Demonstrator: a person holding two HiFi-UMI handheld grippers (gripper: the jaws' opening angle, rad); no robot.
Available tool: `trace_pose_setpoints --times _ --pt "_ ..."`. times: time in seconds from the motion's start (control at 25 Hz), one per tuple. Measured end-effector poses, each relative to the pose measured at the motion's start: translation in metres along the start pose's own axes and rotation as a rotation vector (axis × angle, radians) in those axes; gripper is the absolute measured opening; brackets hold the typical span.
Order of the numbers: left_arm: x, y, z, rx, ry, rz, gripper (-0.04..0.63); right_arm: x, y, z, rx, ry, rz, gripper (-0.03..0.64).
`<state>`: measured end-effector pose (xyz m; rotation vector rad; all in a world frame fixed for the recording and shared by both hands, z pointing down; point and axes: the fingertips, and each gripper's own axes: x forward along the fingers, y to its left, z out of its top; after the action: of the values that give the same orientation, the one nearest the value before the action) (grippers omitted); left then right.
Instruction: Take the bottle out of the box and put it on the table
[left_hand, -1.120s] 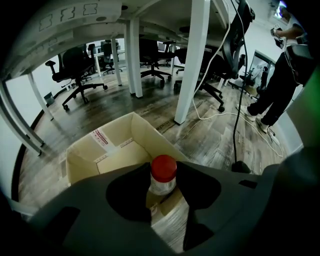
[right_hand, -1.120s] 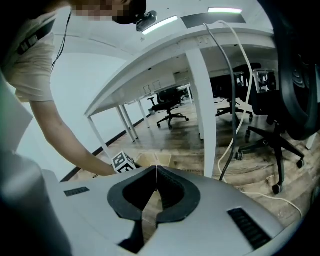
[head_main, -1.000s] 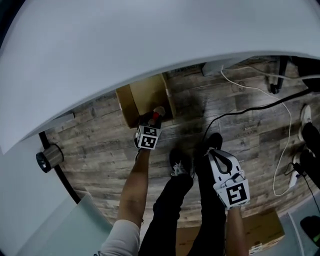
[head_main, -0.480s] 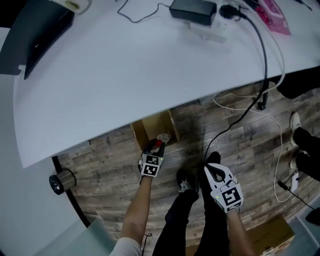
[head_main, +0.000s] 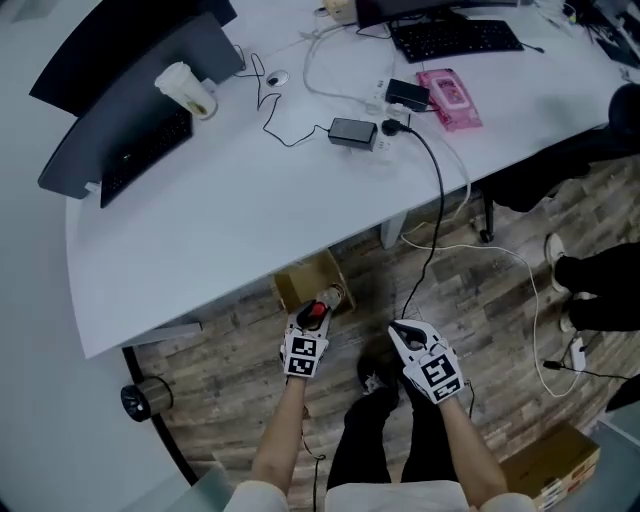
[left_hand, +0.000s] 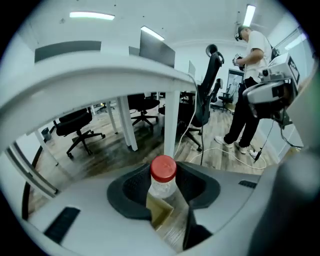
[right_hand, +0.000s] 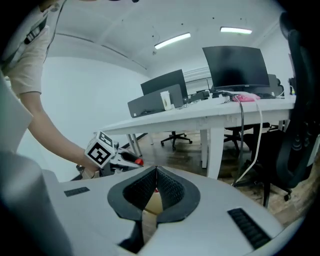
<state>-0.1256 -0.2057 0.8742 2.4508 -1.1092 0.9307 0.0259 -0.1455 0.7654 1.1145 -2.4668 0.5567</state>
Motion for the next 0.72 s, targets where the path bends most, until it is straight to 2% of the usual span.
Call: trace_pose_setpoints --times 0.16,0.36,0.56,0.72 --pt "-0.065 -0.023 0.056 0.042 -0.032 -0.033 0.161 -0.030 0.016 0.047 0.032 -0.021 -0.014 0.040" --pt "-0.125 -0.039 0.140 0.091 -0.045 -0.059 0.161 -0.061 0.015 0.110 0.161 -0.123 -0.094 0.040" --pt "-0.177 -0.036 0.189 0.107 -0.070 -0.043 0.161 -0.075 0.040 0.158 0.130 -0.124 -0.069 0.040" --pt "-0.202 -0.029 0.223 0.126 -0.104 -0.031 0.161 -0.092 0.049 0.187 0.146 -0.147 -0.068 0.040"
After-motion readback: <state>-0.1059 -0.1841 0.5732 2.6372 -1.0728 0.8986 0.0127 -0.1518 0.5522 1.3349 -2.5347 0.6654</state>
